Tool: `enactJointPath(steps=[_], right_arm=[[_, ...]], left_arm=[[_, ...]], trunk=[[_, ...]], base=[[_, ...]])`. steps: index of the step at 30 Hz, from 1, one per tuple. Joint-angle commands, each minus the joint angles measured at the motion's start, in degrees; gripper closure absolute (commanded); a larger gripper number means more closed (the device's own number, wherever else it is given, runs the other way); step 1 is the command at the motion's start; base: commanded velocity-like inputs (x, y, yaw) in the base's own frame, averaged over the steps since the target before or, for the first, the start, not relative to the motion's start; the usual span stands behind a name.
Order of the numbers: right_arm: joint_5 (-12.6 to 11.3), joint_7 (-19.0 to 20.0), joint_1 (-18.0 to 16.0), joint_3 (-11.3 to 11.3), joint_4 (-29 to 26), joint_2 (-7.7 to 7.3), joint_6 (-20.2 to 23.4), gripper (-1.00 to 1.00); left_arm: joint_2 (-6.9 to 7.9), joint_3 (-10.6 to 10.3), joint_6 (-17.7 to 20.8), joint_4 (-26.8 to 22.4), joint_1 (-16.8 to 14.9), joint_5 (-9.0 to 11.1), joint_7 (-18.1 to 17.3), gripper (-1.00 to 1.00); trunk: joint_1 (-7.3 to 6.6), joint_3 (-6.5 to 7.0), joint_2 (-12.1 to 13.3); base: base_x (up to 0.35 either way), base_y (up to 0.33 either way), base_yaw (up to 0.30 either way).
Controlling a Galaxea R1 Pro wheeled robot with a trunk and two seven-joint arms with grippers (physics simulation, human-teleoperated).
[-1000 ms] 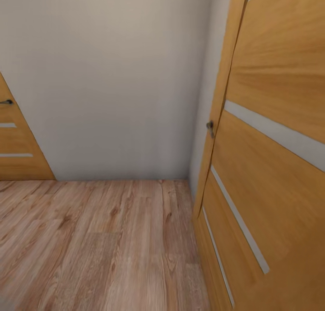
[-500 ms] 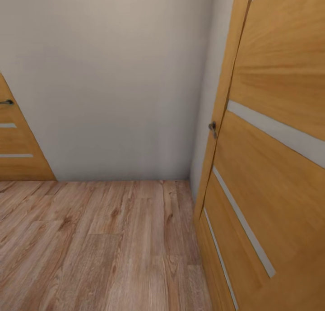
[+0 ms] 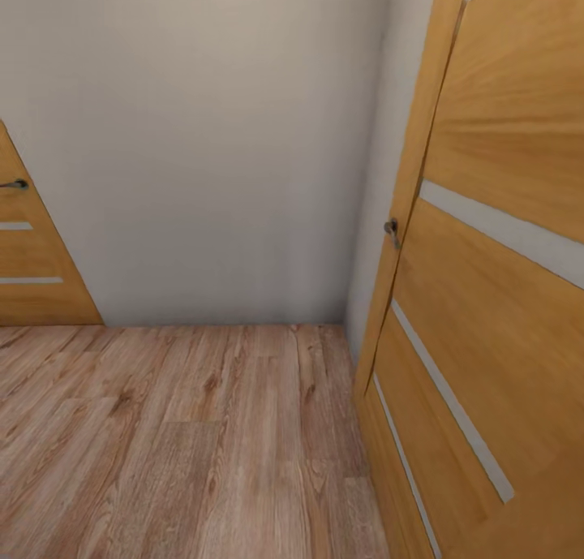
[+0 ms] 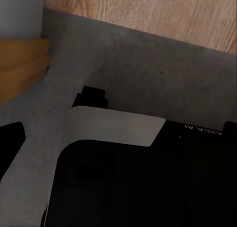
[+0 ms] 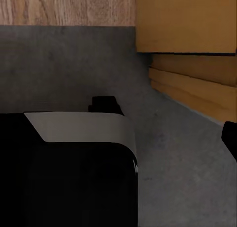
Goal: Move the two storage containers from the living room to the garage. In the garage, place one container on the floor and stack the other container on top of it (either order is fine).
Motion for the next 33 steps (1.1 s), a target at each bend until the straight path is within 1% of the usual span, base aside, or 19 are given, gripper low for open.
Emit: enactJointPath(steps=[1, 8, 17, 25, 33], right_arm=[[-0.54, -0.02, -0.06, 0.47, 0.17, 0.06, -0.27, -1.00], [-0.54, -0.02, -0.06, 0.47, 0.17, 0.06, -0.27, -1.00], [-0.54, -0.02, -0.06, 0.47, 0.17, 0.06, -0.28, -1.00], [-0.54, -0.02, -0.06, 0.48, 0.17, 0.05, -0.28, -1.00], [-0.54, -0.02, -0.06, 0.49, 0.17, 0.06, -0.28, -1.00]], left_arm=[[0.04, 0.04, 0.26, -0.02, -0.03, 0.42, -0.19, -1.00], [0.00, 0.04, 0.26, -0.02, -0.05, 0.37, -0.19, -1.00], [-0.01, 0.04, 0.26, -0.02, -0.04, 0.54, -0.11, -1.00], [-0.01, 0.04, 0.26, -0.02, -0.03, 0.52, -0.11, -1.00], [-0.01, 0.04, 0.26, -0.02, -0.02, 0.57, -0.11, -1.00]], trunk=[[0.01, -0.05, -0.03], [0.01, -0.05, -0.03], [0.01, -0.05, -0.03], [0.01, -0.05, -0.03], [0.01, -0.05, -0.03]], base=[[0.212, 0.001, 0.000], [0.240, 0.000, 0.000], [0.046, 0.001, 0.000], [0.193, 0.083, 0.000], [0.026, 0.009, 0.000]])
